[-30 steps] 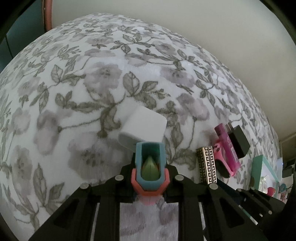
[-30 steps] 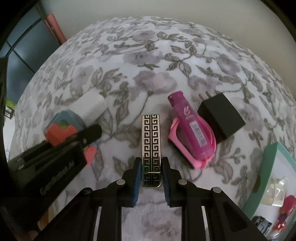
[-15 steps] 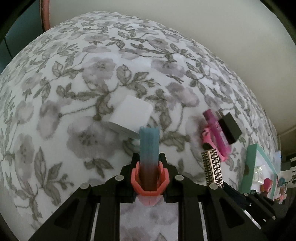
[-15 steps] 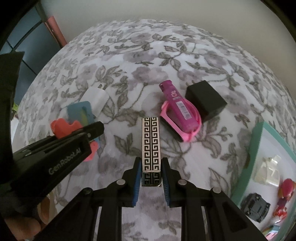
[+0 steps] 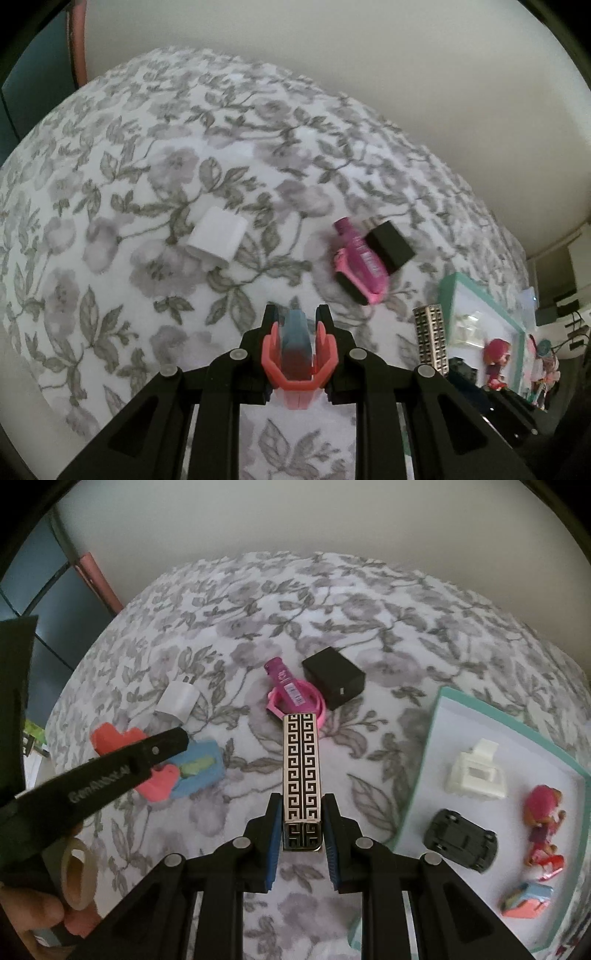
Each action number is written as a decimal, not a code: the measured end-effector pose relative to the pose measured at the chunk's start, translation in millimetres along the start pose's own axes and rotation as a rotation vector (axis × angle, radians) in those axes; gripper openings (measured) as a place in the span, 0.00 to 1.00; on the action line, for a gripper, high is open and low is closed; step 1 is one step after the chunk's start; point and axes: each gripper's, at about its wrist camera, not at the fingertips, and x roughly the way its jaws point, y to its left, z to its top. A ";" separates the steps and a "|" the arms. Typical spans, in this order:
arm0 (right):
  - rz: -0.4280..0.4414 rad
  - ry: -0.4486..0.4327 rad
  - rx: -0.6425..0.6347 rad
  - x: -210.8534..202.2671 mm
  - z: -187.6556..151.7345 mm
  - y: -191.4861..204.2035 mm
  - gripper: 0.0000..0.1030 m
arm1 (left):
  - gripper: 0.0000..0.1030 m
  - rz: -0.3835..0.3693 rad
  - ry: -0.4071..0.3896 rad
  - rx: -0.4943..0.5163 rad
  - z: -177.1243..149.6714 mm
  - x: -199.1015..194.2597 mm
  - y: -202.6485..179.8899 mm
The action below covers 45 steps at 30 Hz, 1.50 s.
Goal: Organize rigid objects
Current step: 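Carry the coral-blue case and gold box over the tray with both tools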
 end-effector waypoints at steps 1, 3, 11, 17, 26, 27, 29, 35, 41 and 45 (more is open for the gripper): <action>-0.001 -0.006 0.002 -3.6 -1.1 -1.6 0.22 | 0.20 -0.005 -0.005 0.004 0.1 -5.2 -3.9; 0.003 -0.021 0.018 -10.4 -3.1 -6.2 0.22 | 0.20 -0.019 -0.017 0.015 1.3 -15.1 -15.2; -0.012 -0.076 0.131 -34.3 -11.2 -46.2 0.22 | 0.20 -0.057 -0.064 0.085 2.8 -45.1 -68.5; -0.060 -0.129 0.245 -53.3 -13.7 -84.6 0.22 | 0.20 -0.115 -0.086 0.151 -0.5 -58.7 -122.3; -0.163 -0.153 0.442 -71.5 -29.6 -158.6 0.22 | 0.20 -0.190 -0.097 0.247 -13.5 -58.5 -194.9; -0.173 -0.150 0.459 -72.0 -32.4 -165.1 0.22 | 0.20 -0.199 -0.095 0.257 -15.6 -55.7 -203.2; -0.201 -0.145 0.505 -72.8 -39.0 -182.0 0.22 | 0.20 -0.203 -0.090 0.271 -18.6 -50.9 -214.2; -0.286 -0.155 0.587 -80.0 -50.9 -216.1 0.22 | 0.20 -0.220 -0.053 0.311 -31.9 -28.4 -243.5; -0.298 -0.144 0.634 -76.5 -58.0 -236.8 0.22 | 0.20 -0.213 -0.016 0.353 -46.5 -1.2 -257.6; -0.291 -0.112 0.659 -67.6 -63.3 -244.3 0.22 | 0.21 -0.177 0.025 0.389 -59.9 17.6 -261.3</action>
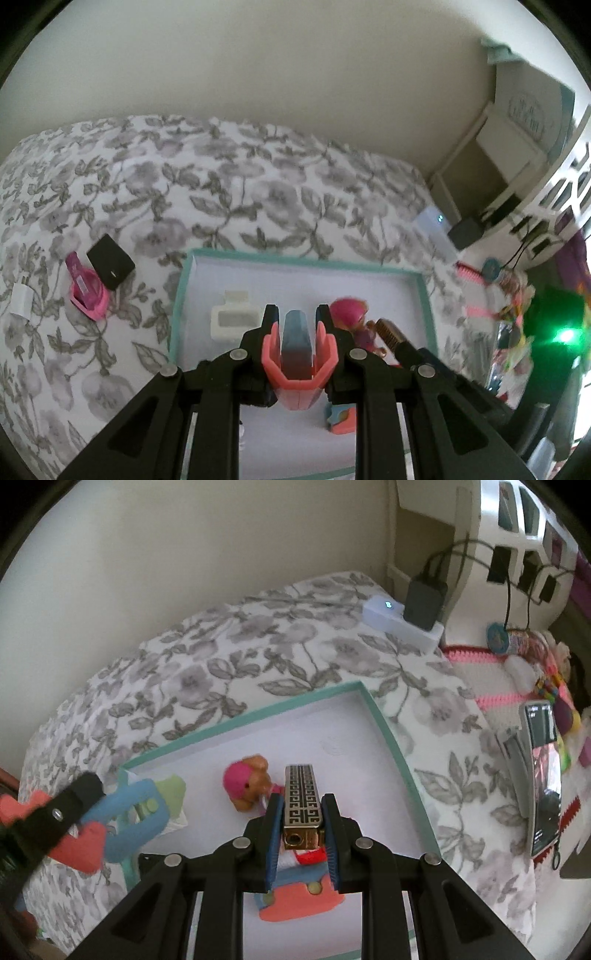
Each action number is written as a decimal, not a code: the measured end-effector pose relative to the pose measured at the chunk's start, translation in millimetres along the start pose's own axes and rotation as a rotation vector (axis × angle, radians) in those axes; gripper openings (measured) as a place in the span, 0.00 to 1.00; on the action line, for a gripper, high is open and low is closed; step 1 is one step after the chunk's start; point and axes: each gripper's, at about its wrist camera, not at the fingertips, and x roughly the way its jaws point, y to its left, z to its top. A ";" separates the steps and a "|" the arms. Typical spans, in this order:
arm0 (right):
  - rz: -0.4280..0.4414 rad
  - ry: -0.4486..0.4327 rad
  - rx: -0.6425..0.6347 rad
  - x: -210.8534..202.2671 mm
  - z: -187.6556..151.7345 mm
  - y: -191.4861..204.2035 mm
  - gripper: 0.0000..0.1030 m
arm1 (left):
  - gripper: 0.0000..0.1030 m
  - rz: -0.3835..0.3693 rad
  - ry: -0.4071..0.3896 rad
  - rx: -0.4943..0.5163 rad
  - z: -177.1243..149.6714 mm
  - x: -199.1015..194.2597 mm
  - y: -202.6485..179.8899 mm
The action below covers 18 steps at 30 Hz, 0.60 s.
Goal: Organize rigid objects
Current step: 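Carry the coral-blue case and gold box over the tray with both tools, then open the left tool to drop the case while the right tool drops the gold box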
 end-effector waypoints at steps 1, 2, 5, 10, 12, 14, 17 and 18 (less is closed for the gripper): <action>-0.001 0.007 0.003 1.6 -0.9 -1.0 0.22 | 0.21 0.004 0.010 0.009 -2.1 3.4 -1.2; -0.004 0.015 0.004 3.1 -1.9 -1.4 0.22 | 0.21 0.006 0.019 0.014 -3.9 6.1 -1.6; -0.010 0.031 -0.007 6.7 -5.2 0.3 0.22 | 0.21 0.013 0.054 0.036 -10.6 15.2 -3.6; -0.014 0.060 -0.014 11.5 -8.5 1.7 0.22 | 0.21 0.013 0.099 0.039 -17.6 23.6 0.1; -0.016 0.078 -0.013 14.9 -10.6 1.4 0.22 | 0.21 0.009 0.121 0.036 -20.1 27.2 0.8; -0.022 0.099 -0.010 18.9 -12.6 0.5 0.22 | 0.21 0.001 0.150 0.024 -23.0 31.9 2.7; -0.031 0.119 -0.005 22.9 -14.3 -0.4 0.22 | 0.21 0.001 0.179 0.025 -26.2 37.6 4.1; -0.033 0.124 -0.004 23.8 -14.5 -0.7 0.22 | 0.21 -0.001 0.187 0.023 -27.1 39.2 4.7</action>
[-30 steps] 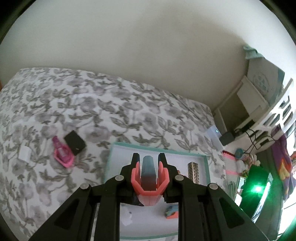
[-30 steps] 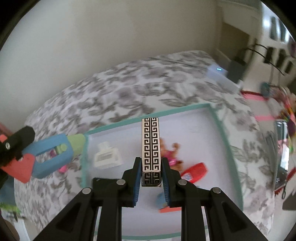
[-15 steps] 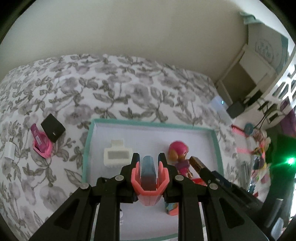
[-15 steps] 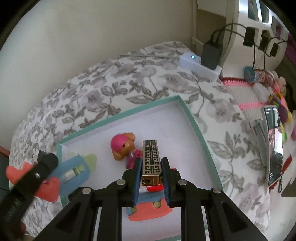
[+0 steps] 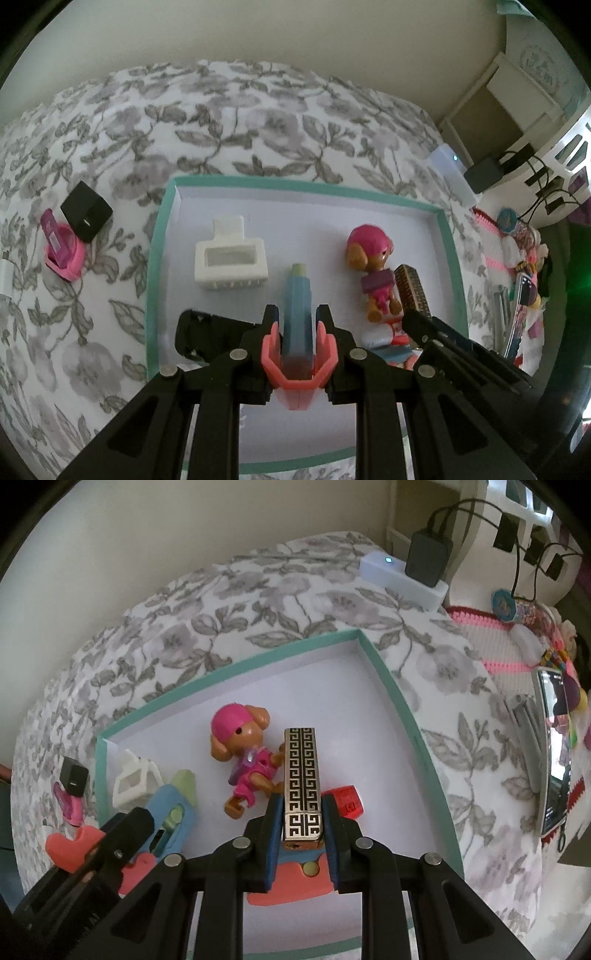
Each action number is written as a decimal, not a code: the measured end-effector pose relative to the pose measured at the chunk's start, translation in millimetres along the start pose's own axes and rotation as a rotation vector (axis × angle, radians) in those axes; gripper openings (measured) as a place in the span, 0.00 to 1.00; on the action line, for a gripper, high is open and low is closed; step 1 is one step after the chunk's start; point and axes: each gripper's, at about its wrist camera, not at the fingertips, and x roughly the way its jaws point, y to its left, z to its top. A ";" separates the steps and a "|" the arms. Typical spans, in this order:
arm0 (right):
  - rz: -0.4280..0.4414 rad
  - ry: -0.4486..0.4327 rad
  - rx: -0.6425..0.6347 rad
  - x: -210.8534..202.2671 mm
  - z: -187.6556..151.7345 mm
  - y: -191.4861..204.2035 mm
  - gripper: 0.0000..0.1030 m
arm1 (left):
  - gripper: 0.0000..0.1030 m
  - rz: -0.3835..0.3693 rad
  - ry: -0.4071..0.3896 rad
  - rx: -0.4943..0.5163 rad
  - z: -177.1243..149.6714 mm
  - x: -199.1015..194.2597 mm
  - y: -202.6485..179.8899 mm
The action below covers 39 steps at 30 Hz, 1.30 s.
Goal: Organize rigid objects
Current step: 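Open the left tool to drop the case while the right tool drops the gold box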
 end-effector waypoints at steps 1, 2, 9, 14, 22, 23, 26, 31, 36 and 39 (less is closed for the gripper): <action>-0.003 0.006 0.001 1.1 -0.6 -0.2 0.22 | 0.21 -0.002 0.007 -0.001 -0.4 1.5 0.7; -0.006 0.011 0.001 2.1 -1.0 -0.3 0.22 | 0.21 -0.003 0.015 -0.002 -1.2 3.5 1.2; -0.007 0.028 -0.002 5.4 -2.0 1.2 0.23 | 0.21 0.002 0.040 -0.005 -2.8 9.5 4.3; -0.007 0.026 -0.002 3.9 -1.9 2.5 0.24 | 0.28 0.000 0.026 -0.010 -2.9 6.3 4.1; -0.015 0.005 -0.010 -1.1 0.0 6.1 0.24 | 0.41 0.002 0.002 -0.033 -1.9 -0.1 8.6; -0.016 0.003 -0.010 -1.6 -0.3 6.3 0.24 | 0.42 0.005 -0.006 -0.033 -1.4 -1.9 8.8; -0.016 -0.006 -0.012 -3.8 -0.2 7.3 0.26 | 0.46 0.025 -0.036 -0.035 -0.3 -7.3 10.1; -0.013 -0.010 -0.013 -4.4 0.2 8.3 0.26 | 0.50 0.069 -0.066 -0.051 2.7 -11.7 17.2; -0.011 -0.005 -0.021 -2.7 -0.6 11.2 0.41 | 0.65 0.130 -0.092 -0.070 3.8 -15.9 25.5; -0.021 -0.003 -0.040 -1.3 -1.2 15.3 0.46 | 0.74 0.184 -0.112 -0.082 4.8 -18.5 30.6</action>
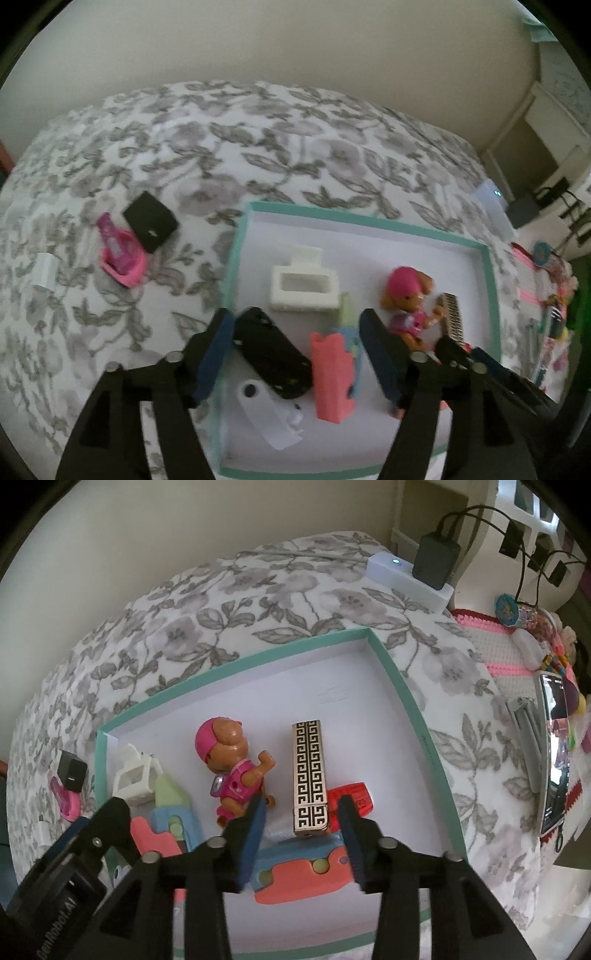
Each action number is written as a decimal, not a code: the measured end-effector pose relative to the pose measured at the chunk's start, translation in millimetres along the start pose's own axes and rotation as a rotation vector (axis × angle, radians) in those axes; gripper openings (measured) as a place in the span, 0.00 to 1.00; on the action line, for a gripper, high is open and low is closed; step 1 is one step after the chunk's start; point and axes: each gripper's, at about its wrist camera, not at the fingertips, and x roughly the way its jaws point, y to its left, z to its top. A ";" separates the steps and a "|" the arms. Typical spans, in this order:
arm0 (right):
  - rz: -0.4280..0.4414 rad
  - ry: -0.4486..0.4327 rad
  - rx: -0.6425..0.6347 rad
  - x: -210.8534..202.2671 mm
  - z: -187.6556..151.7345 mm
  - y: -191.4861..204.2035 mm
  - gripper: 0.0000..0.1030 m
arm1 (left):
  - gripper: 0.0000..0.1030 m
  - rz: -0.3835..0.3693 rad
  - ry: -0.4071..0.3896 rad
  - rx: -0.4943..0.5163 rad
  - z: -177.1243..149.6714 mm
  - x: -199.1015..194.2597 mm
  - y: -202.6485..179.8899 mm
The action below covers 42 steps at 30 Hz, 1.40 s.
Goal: Organize rigid objects
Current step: 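Open the left tool to drop the case while the right tool drops the gold box, then move both open tools from the tray back toward the pile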
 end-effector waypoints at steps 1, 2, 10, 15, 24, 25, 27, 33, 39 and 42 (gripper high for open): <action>-0.003 0.000 -0.006 0.1 -0.1 1.1 0.47 | 0.74 0.018 -0.005 -0.006 0.5 0.4 2.5; -0.005 0.000 -0.010 0.5 0.0 1.8 0.52 | 0.75 0.036 -0.007 -0.016 0.8 1.1 5.7; -0.012 0.010 -0.050 5.0 -0.7 8.7 0.74 | 0.82 0.122 0.019 -0.090 0.4 12.9 27.7; -0.023 0.005 -0.070 5.8 -1.5 11.4 0.84 | 0.89 0.141 0.032 -0.132 1.2 15.4 37.9; -0.032 0.000 -0.089 6.9 -1.0 13.6 0.95 | 0.90 0.162 0.049 -0.169 -0.8 17.5 46.8; -0.032 -0.001 -0.091 6.9 -1.1 13.9 0.95 | 0.90 0.163 0.050 -0.172 -0.8 17.5 47.6; -0.034 -0.003 -0.095 6.7 -1.3 14.1 0.95 | 0.90 0.167 0.051 -0.178 -0.7 17.7 49.1; -0.047 -0.009 -0.125 7.9 -3.4 21.1 1.00 | 0.90 0.163 0.073 -0.225 -1.5 21.2 60.0; 0.000 -0.019 -0.147 4.8 -6.9 35.1 1.00 | 0.90 0.148 0.078 -0.317 0.1 18.7 86.7; 0.042 -0.039 -0.169 -1.5 -9.4 47.6 1.00 | 0.90 0.182 0.067 -0.390 0.4 13.6 110.3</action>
